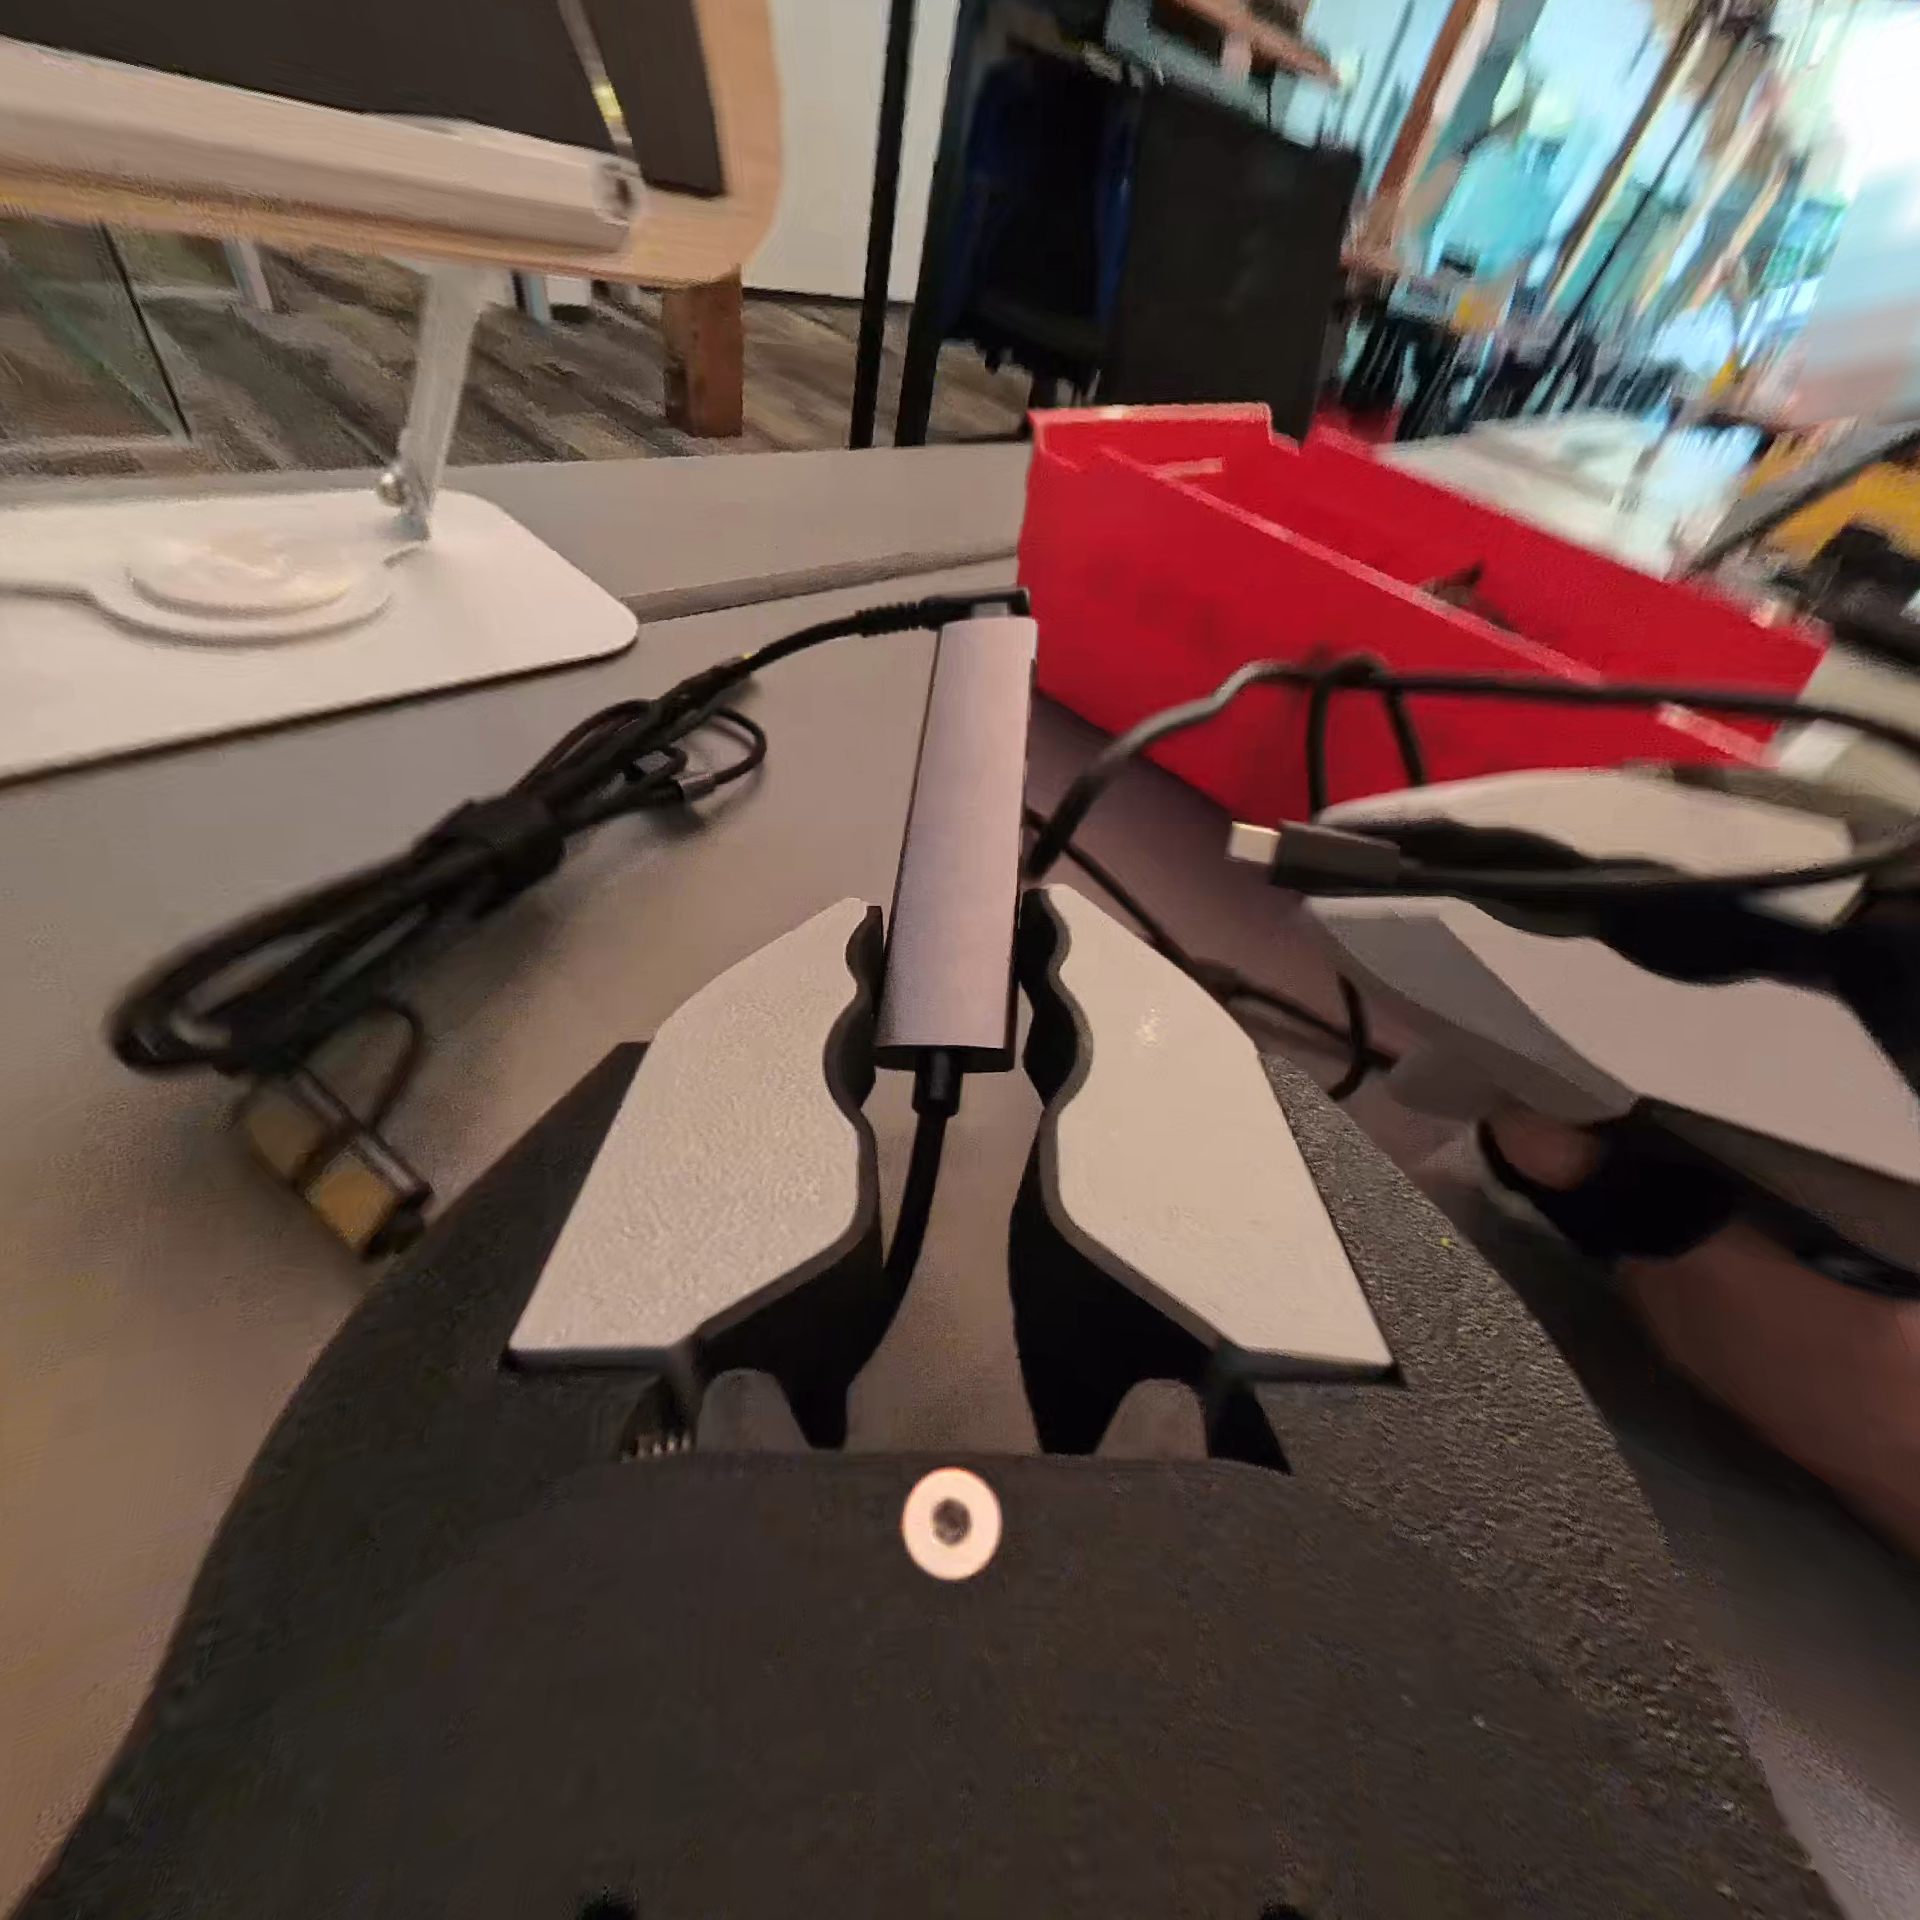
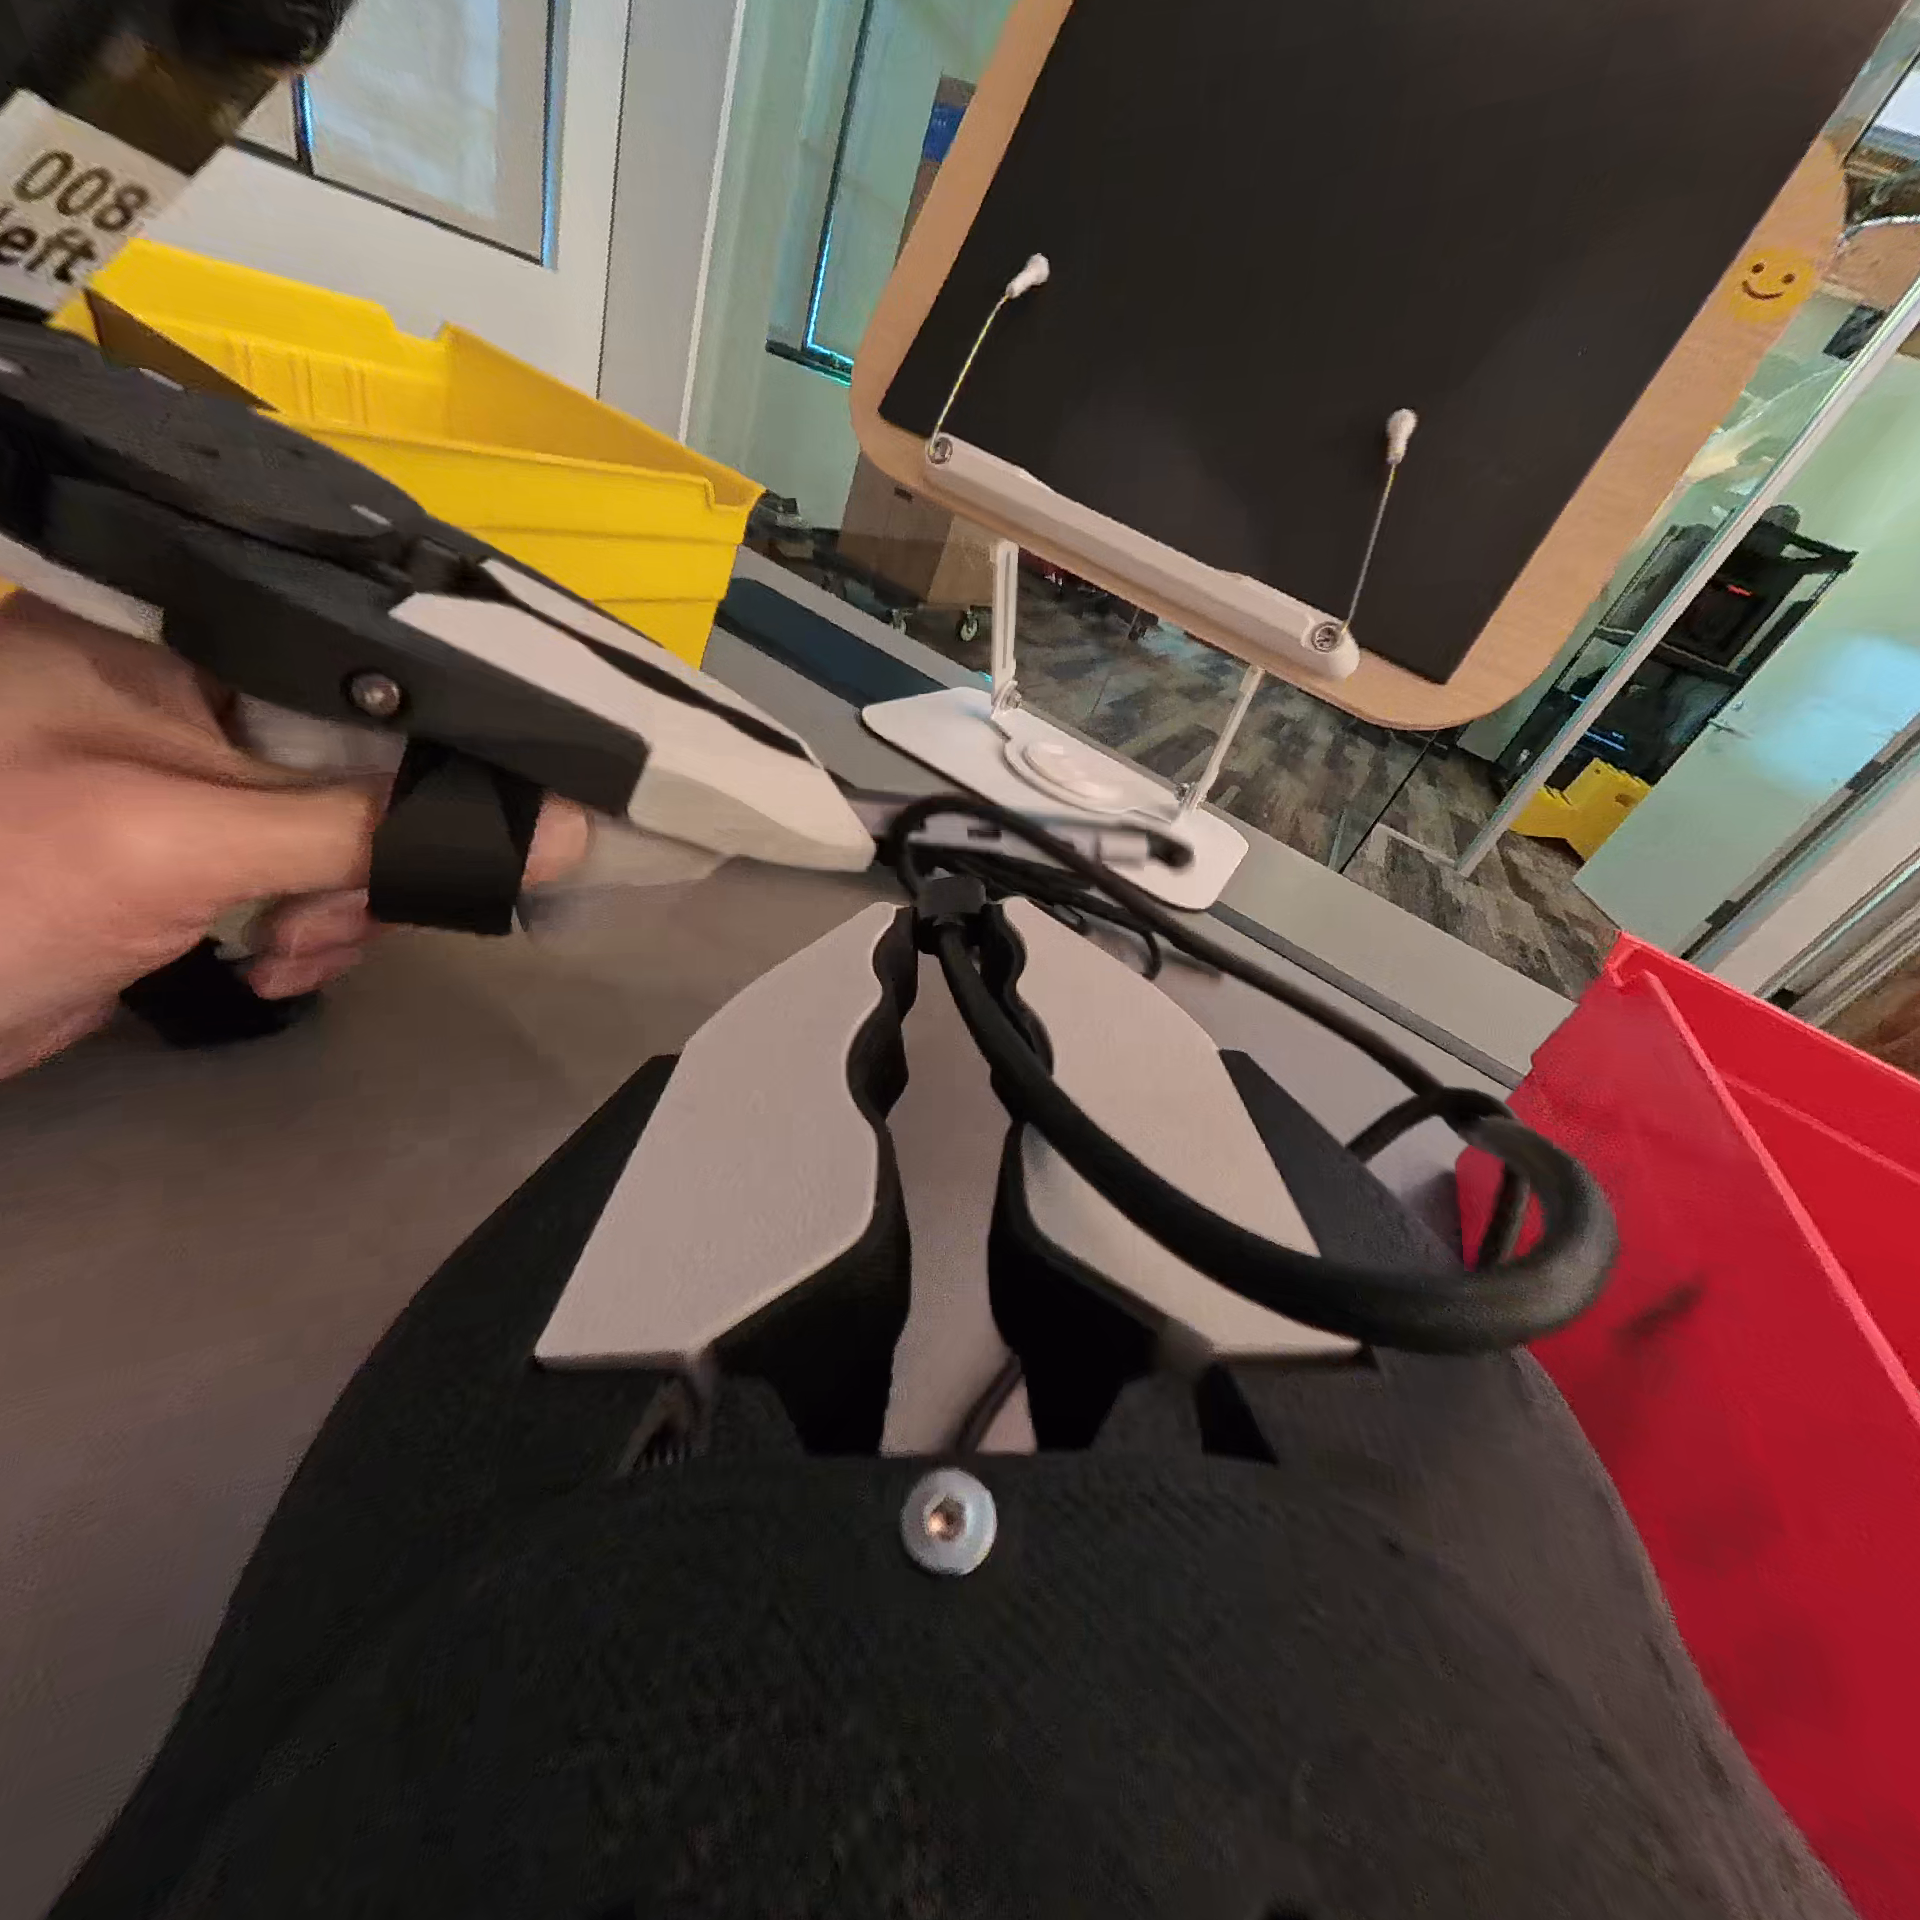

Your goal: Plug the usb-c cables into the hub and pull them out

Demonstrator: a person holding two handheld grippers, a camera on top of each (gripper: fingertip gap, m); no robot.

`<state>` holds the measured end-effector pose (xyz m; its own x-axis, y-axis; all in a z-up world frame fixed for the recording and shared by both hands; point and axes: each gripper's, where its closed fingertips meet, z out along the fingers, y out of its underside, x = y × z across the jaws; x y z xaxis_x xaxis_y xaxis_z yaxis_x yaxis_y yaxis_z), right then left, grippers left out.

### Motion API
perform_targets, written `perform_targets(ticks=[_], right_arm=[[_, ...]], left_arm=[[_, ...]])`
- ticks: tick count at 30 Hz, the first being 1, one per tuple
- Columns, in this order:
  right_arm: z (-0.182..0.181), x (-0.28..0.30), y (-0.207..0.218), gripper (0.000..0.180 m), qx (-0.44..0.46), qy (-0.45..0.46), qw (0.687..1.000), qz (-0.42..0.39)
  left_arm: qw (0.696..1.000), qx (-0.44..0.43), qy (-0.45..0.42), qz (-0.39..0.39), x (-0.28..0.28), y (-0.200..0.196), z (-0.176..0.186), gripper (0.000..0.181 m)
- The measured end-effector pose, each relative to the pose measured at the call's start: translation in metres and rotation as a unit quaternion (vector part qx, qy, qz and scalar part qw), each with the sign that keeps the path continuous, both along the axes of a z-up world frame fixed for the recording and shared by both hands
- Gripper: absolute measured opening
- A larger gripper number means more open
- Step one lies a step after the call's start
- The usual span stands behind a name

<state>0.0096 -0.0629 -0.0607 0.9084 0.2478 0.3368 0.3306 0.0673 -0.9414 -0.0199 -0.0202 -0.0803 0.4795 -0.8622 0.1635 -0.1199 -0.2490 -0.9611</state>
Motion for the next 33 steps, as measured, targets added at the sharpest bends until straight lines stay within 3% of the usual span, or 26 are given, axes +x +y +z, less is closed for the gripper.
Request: perform_targets(ticks=[7,11,13,16,20,26,30,33], right_arm=[[0.000,-0.007,-0.025,0.013,-0.043,0.070,0.994,0.065],[-0.032,-0.005,-0.027,0.013,-0.162,0.065,0.981,0.084],[-0.030,-0.011,-0.032,0.013,-0.179,0.075,0.974,0.113],[0.002,-0.013,-0.039,0.013,-0.148,0.034,0.979,0.134],[0.061,-0.015,-0.047,0.013,-0.189,-0.043,0.962,0.194],[0.156,0.027,-0.060,0.013,-0.202,-0.115,0.955,0.183],[0.177,0.074,-0.070,0.013,-0.258,-0.070,0.947,0.179],[0.170,0.119,-0.068,0.013,-0.289,-0.037,0.944,0.156]], left_arm=[[1.000,0.024,-0.006,-0.011,-0.001,0.001,0.011,0.025],[0.999,0.029,-0.021,-0.015,-0.010,0.001,0.021,0.025],[0.999,0.031,-0.030,-0.009,-0.016,0.001,0.026,0.025],[0.999,0.037,-0.040,-0.003,-0.022,0.002,0.031,0.025],[0.998,0.033,-0.051,0.003,-0.024,0.005,0.033,0.025],[0.998,0.028,-0.056,0.003,-0.025,0.006,0.034,0.025],[0.998,0.024,-0.056,0.001,-0.024,0.005,0.034,0.025],[0.998,0.027,-0.054,-0.002,-0.022,0.003,0.034,0.025]])
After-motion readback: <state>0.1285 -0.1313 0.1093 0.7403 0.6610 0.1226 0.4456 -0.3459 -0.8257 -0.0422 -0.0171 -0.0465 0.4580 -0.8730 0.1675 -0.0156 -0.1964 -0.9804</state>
